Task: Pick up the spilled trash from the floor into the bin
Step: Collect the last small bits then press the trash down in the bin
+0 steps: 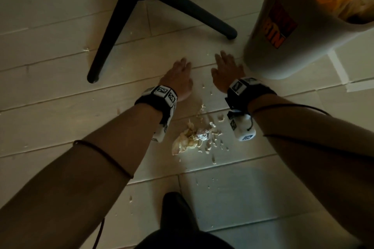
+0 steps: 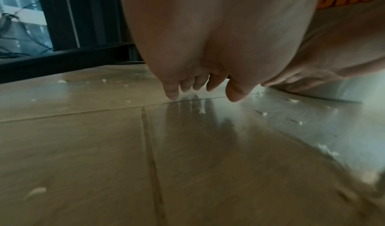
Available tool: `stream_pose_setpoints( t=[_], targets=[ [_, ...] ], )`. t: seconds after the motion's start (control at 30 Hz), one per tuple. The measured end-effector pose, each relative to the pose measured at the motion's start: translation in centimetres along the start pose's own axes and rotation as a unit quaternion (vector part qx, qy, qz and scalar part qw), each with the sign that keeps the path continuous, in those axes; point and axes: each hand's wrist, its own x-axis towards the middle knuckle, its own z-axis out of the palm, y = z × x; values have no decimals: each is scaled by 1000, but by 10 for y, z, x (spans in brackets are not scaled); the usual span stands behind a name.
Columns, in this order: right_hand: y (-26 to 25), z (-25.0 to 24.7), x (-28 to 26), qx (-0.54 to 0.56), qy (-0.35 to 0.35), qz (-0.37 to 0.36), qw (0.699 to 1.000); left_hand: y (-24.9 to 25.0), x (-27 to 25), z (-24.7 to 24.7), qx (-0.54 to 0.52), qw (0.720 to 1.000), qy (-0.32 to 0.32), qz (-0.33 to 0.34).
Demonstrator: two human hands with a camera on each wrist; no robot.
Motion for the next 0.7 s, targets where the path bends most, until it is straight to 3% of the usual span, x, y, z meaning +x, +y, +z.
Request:
stream_pose_setpoints(
  t=[0.1,0.27,0.47,0.57,0.7],
  targets=[
    [1,7,1,-39,-25,-14,999,0,-9,14,29,999,3,44],
    [8,51,-41,-65,62,-89,992,-13,-57,59,-1,985,105,140],
    [2,89,-94,15,79,-143,986,-24,-107,73,-125,970,133,159],
    [-2,90,-98,53,91,-154,982,-36,-108,59,-203,958,175,107],
    [-10,76,-85,67,106,-156,980,-77,-95,30,-229,918,325,-7]
  ],
)
